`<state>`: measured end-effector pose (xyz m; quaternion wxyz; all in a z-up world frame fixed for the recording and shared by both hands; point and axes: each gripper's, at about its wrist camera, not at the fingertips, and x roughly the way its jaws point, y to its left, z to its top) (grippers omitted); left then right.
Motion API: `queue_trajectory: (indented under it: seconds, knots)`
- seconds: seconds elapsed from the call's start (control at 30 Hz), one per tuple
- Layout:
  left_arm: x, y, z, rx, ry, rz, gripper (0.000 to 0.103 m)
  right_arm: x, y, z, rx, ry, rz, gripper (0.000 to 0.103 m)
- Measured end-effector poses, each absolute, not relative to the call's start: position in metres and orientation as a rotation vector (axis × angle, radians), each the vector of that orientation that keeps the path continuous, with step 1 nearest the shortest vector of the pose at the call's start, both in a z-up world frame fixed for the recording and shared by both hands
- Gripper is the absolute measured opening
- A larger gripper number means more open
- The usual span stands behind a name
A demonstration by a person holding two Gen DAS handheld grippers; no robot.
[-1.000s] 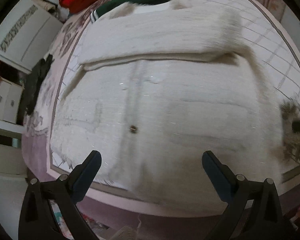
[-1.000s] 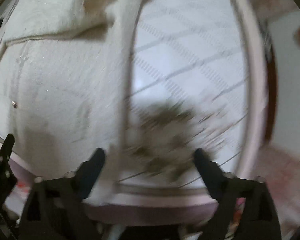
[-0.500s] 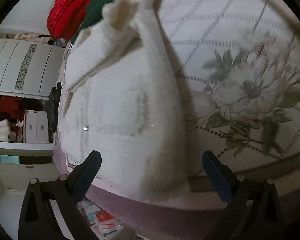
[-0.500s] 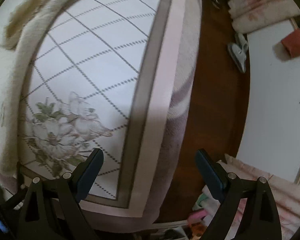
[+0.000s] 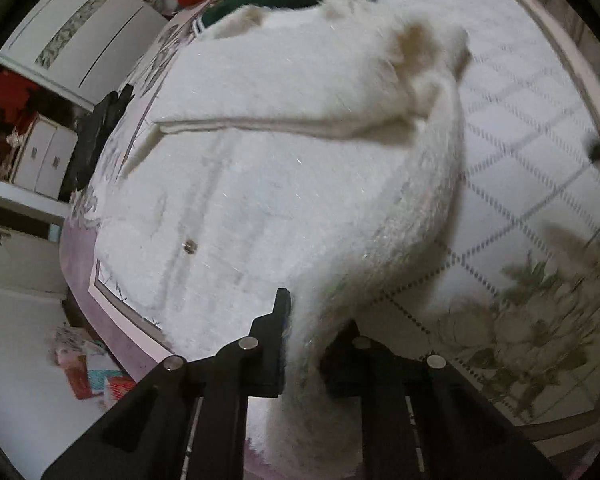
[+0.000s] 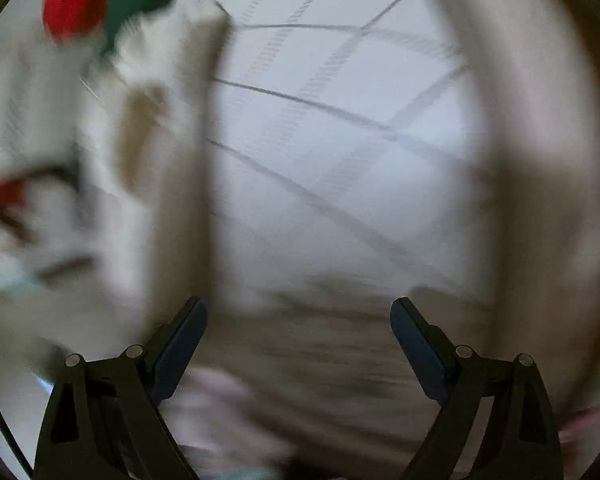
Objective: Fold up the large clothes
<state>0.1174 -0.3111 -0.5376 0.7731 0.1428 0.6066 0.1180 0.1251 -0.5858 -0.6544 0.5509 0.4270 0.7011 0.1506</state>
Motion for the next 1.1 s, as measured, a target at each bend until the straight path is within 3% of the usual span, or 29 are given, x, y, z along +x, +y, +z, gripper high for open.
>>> queue_trajectory:
  seconds: [0.17,0.4,0.43,0.47,0.53,0.57,0.87,0.97,1.1]
  knots:
    - [0.129,-0.287,-0.523,0.273,1.323,0.239,0.011,0.188,-0.546,-0.673,1.157,1.559,0.443,0.094]
    - [0.140,-0.284,-0.518,0.177,1.343,0.224,0.010,0.259,-0.463,-0.713,1.137,1.608,0.442,0.094]
    - [0.141,-0.281,-0.519,0.167,1.345,0.216,0.010,0.264,-0.454,-0.717,1.133,1.610,0.430,0.083]
    - [0.142,-0.277,-0.519,0.149,1.346,0.208,0.010,0.264,-0.445,-0.715,1.101,1.609,0.385,0.048]
    - [0.144,-0.269,-0.517,0.120,1.344,0.191,0.010,0.268,-0.435,-0.704,1.034,1.606,0.309,0.029]
    - [0.146,-0.262,-0.516,0.102,1.341,0.179,0.010,0.268,-0.431,-0.697,1.022,1.597,0.296,0.026]
    - [0.152,-0.147,-0.452,-0.154,1.280,0.039,0.010,0.303,-0.321,-0.525,0.764,1.529,0.236,0.022]
    - [0.163,-0.093,-0.439,-0.233,1.260,0.062,0.011,0.338,-0.256,-0.498,0.642,1.540,0.230,0.022]
    - [0.181,-0.004,-0.451,-0.330,1.233,0.149,0.011,0.390,-0.144,-0.506,0.523,1.595,0.220,0.022]
